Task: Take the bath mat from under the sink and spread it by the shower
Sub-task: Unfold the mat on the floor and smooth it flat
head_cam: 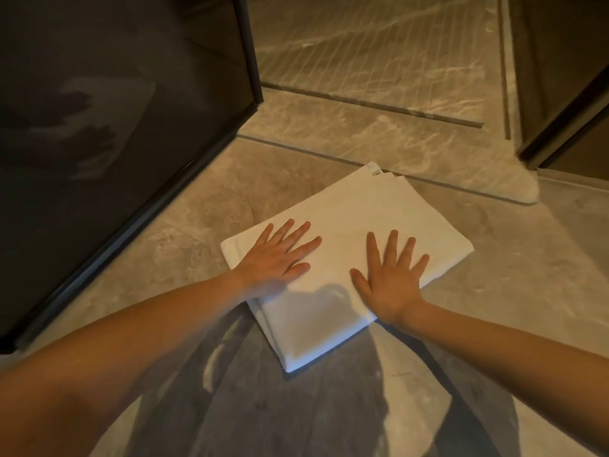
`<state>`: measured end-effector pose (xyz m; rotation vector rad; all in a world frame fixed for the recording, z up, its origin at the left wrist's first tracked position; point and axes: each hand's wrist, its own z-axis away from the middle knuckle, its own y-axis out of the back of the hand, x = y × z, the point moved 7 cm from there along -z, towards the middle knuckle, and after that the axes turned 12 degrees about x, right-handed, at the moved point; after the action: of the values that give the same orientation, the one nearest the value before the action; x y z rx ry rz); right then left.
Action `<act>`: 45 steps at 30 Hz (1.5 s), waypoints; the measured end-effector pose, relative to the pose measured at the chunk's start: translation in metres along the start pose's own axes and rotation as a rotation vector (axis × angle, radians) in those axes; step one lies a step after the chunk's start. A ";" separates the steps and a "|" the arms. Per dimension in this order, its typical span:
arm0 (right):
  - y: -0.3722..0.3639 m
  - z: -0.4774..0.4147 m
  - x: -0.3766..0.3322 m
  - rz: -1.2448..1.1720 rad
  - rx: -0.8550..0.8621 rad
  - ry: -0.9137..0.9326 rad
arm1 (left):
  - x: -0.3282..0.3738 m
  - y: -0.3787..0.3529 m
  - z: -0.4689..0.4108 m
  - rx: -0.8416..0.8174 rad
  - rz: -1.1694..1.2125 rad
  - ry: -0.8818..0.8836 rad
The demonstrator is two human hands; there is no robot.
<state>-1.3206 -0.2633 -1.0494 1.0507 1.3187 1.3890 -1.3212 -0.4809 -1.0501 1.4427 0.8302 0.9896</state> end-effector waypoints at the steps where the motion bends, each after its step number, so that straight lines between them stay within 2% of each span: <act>1: 0.000 -0.005 -0.007 -0.003 0.018 0.048 | -0.005 0.000 0.010 0.027 0.020 0.032; 4: 0.003 -0.026 -0.030 0.000 0.029 0.189 | -0.021 0.001 0.040 0.064 0.027 0.142; 14: 0.010 -0.090 -0.129 0.017 -0.023 0.520 | -0.088 0.007 0.106 -0.017 -0.012 0.450; 17: 0.014 -0.097 -0.154 0.010 -0.066 0.470 | -0.103 0.009 0.117 -0.032 -0.026 0.495; 21: 0.022 -0.073 -0.190 -0.276 0.075 0.274 | -0.110 0.010 0.115 -0.036 -0.050 0.517; 25: -0.010 -0.048 -0.196 -0.132 0.068 0.315 | -0.112 0.015 0.118 0.037 0.012 0.494; 31: -0.013 -0.051 -0.191 -0.159 0.139 0.327 | -0.123 0.029 0.141 0.076 0.164 0.477; 36: -0.008 -0.049 -0.190 -0.160 0.168 0.334 | -0.148 0.053 0.161 0.228 0.312 0.650; 38: -0.007 -0.049 -0.190 -0.159 0.168 0.335 | -0.160 0.059 0.173 0.243 0.398 0.783; 45: -0.005 -0.047 -0.191 -0.149 0.165 0.337 | -0.175 0.058 0.188 0.072 0.518 1.073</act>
<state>-1.3255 -0.4594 -1.0552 0.8266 1.7454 1.4035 -1.2206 -0.7213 -1.0132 1.1393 1.2614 2.2335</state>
